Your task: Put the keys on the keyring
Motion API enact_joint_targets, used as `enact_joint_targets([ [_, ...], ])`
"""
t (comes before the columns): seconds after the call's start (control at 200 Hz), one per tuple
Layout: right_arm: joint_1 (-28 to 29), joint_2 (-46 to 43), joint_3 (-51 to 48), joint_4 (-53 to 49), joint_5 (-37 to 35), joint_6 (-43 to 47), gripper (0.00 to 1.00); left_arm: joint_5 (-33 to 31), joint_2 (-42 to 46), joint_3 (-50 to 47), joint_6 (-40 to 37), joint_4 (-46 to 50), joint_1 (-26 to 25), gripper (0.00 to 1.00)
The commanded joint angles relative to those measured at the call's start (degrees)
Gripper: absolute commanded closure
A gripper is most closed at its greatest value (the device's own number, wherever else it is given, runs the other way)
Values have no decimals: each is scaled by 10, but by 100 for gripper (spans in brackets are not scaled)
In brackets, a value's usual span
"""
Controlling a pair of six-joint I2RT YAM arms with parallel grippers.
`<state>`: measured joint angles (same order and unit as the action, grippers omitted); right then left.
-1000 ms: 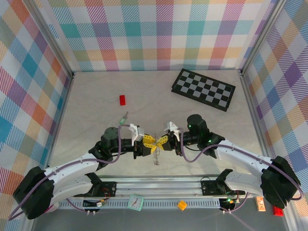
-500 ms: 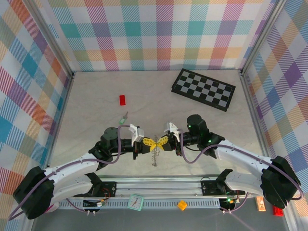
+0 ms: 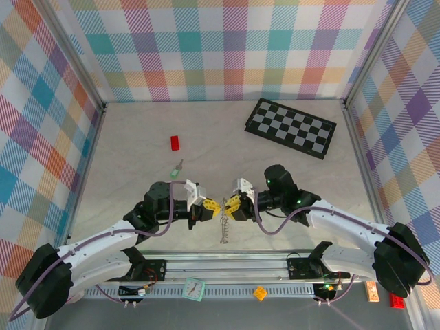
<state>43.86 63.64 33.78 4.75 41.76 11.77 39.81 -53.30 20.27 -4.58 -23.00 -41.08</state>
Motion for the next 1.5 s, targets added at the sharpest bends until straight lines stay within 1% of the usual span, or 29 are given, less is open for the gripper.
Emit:
enact_joint_targets([
  [0.0,2,-10,29,-44,-7,33,78,-17,11,34,-47,55,-2,100],
  [0.11,3,-2,37,-52,-11,37,77,-13,4,41,-55,64,-7,100],
  [0.22,3,7,51,-76,-45,45,72,-7,2,47,-65,75,-11,100],
  [0.28,3,10,58,-89,-52,53,70,-6,1,53,-73,87,-14,100],
  [0.575,10,43,86,-132,-14,75,68,-3,-14,74,-100,124,-19,100],
  [0.72,13,52,93,-135,-13,81,76,0,-18,79,-104,130,-20,100],
  [0.86,14,58,98,-144,-2,86,91,2,-20,85,-105,130,-20,100],
  [0.915,14,57,97,-143,2,87,100,1,-22,89,-105,131,-21,100],
  [0.995,14,50,92,-136,-1,85,100,-15,-21,96,-104,141,-20,100],
  [1.0,14,49,90,-135,-2,85,100,-18,-21,96,-104,141,-21,100],
  [1.07,11,31,76,-112,-11,77,100,-45,-7,93,-100,149,-19,81],
  [1.14,2,9,52,-65,-10,57,100,-53,20,63,-75,106,-14,68],
  [1.195,-8,-6,34,-26,-2,37,100,-54,40,31,-38,41,-5,63],
  [1.325,-19,-21,12,41,22,-1,100,-50,57,-15,21,-73,3,61],
  [1.495,-20,-34,-10,108,25,-30,100,-22,25,-47,69,-195,3,61],
])
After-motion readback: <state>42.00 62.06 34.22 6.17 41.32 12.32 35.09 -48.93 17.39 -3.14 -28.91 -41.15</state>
